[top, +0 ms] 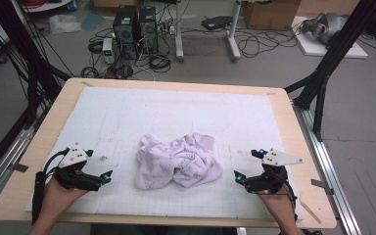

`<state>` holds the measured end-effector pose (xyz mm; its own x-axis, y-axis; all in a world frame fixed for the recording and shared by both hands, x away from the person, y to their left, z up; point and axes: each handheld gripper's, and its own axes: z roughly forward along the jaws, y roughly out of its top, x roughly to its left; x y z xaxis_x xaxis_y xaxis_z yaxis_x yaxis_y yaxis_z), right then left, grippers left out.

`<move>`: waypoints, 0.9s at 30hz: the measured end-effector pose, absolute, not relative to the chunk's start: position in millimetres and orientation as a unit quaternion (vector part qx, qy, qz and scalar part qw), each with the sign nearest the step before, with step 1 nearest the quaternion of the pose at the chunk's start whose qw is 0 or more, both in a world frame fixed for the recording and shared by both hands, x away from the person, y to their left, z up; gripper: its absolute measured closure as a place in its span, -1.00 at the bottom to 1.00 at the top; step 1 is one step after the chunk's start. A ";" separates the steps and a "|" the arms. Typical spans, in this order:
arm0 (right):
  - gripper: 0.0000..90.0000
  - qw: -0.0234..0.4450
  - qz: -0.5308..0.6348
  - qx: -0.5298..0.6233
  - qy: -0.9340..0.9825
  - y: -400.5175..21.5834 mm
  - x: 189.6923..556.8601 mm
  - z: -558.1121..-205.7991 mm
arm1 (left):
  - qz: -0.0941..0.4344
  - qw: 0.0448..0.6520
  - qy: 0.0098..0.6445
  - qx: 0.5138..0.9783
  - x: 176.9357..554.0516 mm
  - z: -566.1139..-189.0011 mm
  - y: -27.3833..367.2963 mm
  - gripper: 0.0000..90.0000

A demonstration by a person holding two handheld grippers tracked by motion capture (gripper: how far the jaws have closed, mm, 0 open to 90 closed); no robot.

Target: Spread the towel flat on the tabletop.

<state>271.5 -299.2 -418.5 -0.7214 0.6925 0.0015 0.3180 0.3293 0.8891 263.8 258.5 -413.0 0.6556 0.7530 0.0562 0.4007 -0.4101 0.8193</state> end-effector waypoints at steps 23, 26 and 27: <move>-0.98 0.188 0.484 0.314 0.795 -297.0 270.3 -418.3 | 0.214 0.414 0.357 0.810 262.5 -413.0 258.8 -0.95; -0.98 0.187 0.485 0.315 0.794 -295.9 269.9 -417.3 | 0.214 0.414 0.356 0.810 261.7 -412.5 258.6 -0.95; -0.98 0.186 0.487 0.315 0.793 -295.0 269.9 -417.1 | 0.214 0.414 0.356 0.810 261.7 -412.5 258.6 -0.95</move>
